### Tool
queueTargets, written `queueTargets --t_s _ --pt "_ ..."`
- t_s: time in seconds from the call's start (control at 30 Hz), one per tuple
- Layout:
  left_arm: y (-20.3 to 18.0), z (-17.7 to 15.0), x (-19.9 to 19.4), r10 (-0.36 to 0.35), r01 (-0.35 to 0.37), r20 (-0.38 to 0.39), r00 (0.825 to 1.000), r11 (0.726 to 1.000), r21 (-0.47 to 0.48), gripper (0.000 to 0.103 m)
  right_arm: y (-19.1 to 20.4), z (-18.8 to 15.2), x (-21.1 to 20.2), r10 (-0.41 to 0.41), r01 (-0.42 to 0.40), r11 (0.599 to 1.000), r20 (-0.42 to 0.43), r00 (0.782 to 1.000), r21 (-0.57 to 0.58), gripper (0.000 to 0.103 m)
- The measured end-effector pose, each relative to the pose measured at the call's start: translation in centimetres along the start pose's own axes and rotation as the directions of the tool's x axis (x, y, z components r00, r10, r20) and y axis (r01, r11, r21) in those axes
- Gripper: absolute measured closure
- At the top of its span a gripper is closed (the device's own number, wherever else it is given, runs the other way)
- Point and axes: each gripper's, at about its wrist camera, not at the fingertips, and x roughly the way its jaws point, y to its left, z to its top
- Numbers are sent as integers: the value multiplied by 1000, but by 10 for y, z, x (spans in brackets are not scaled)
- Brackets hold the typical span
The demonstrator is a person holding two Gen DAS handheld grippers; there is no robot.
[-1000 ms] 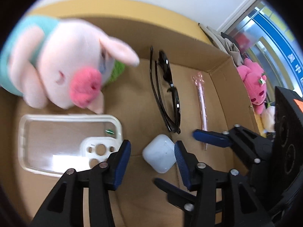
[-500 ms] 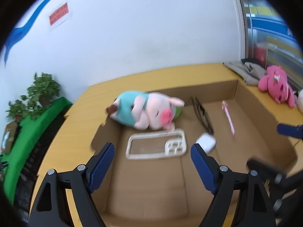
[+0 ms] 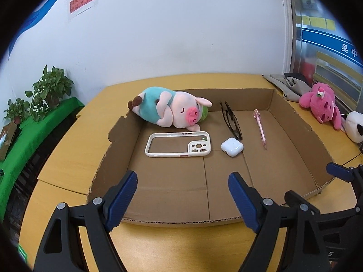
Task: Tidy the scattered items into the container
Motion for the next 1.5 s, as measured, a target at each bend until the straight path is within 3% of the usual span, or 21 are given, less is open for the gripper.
queueTargets --t_s 0.73,1.5 --pt "-1 -3 -2 -56 54 -27 998 997 -51 21 3 -1 -3 -17 17 999 8 1000 -32 0" --pt "-7 -4 -2 -50 49 -20 999 998 -34 21 0 -4 -1 -14 13 1000 -1 1000 -27 0"
